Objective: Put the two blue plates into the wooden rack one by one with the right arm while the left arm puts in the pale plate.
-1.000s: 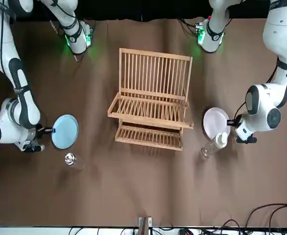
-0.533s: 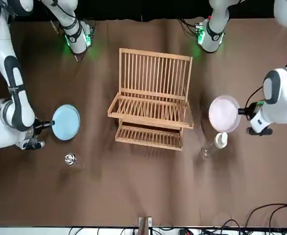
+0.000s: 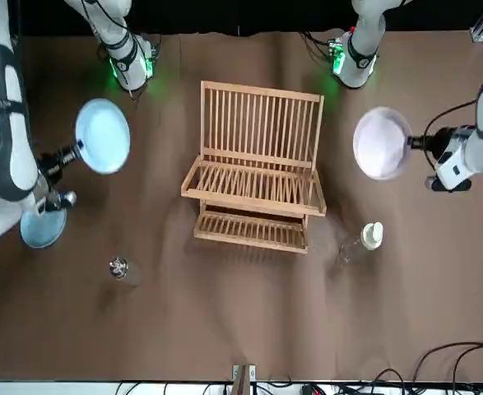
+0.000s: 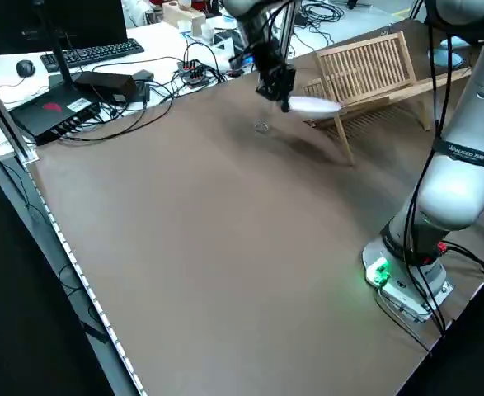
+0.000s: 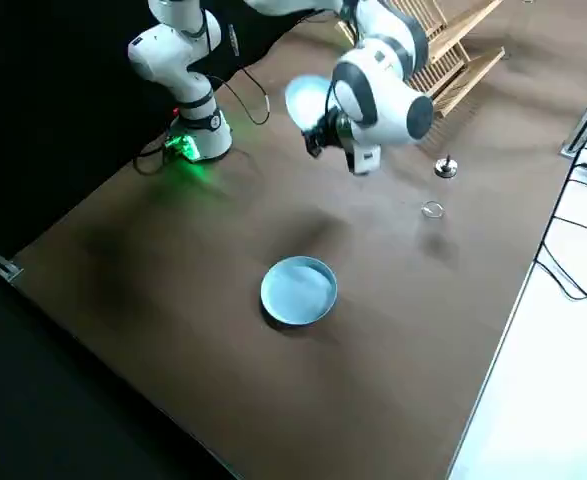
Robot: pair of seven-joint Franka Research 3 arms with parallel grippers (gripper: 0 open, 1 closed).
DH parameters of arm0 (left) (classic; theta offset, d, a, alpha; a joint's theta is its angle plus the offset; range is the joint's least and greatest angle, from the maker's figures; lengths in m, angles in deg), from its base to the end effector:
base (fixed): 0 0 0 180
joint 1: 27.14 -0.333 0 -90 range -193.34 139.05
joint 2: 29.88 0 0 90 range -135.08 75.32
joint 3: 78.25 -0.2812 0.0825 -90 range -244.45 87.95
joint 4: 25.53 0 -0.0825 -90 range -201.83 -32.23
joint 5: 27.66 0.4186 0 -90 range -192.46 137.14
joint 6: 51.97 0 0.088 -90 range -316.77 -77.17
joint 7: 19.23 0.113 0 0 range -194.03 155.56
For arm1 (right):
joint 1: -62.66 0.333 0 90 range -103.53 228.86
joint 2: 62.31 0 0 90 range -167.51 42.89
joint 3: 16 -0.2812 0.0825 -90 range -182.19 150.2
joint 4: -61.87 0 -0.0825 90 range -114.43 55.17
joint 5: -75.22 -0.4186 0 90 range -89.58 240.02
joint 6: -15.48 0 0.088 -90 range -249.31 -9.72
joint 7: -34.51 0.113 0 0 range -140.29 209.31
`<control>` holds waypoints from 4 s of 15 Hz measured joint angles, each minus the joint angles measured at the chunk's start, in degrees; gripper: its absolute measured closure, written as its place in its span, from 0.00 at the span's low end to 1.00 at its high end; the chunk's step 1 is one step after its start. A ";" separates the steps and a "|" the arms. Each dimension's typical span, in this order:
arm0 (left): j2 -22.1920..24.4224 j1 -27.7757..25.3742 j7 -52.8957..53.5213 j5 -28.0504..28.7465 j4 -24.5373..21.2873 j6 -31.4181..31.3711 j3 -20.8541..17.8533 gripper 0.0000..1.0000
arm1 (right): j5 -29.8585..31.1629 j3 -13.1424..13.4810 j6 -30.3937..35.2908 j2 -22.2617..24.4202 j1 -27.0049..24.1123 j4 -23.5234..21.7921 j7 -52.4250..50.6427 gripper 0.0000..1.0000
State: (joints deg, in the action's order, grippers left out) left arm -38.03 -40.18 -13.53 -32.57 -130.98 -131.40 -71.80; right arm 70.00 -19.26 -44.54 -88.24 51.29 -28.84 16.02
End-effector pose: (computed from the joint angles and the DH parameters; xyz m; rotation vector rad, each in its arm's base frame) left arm 0.5452 0.0532 0.3658 2.8531 0.0313 -0.8548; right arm 0.5586 -0.0690 0.3014 -2.4928 -0.2399 1.2742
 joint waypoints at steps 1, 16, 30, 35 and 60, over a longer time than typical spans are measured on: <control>0.25 0.01 -0.28 -1.42 1.38 3.21 0.05 0.97 | -0.18 0.01 4.20 1.36 0.31 -0.05 1.18 0.98; -5.95 5.02 -28.82 -14.67 3.36 12.13 10.96 0.97 | -37.28 -0.56 -11.47 13.08 22.38 -19.59 55.55 0.98; -11.38 13.34 -37.47 -19.29 3.53 3.27 11.08 0.97 | -43.11 -0.57 -23.51 12.62 31.03 -20.42 62.91 0.98; -11.92 13.62 -39.11 -19.34 3.88 1.89 11.07 0.70 | -43.35 -0.54 -24.86 10.25 31.04 -20.46 62.83 0.98; 3.43 -0.18 -4.36 8.06 20.37 -6.00 10.71 0.00 | -9.87 1.41 -11.92 11.71 10.65 -7.99 30.85 0.84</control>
State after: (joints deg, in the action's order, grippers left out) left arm -34.59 -40.37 -17.90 -24.51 -110.60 -137.41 -61.09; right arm 60.13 -17.85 -56.45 -76.52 61.94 -36.83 46.87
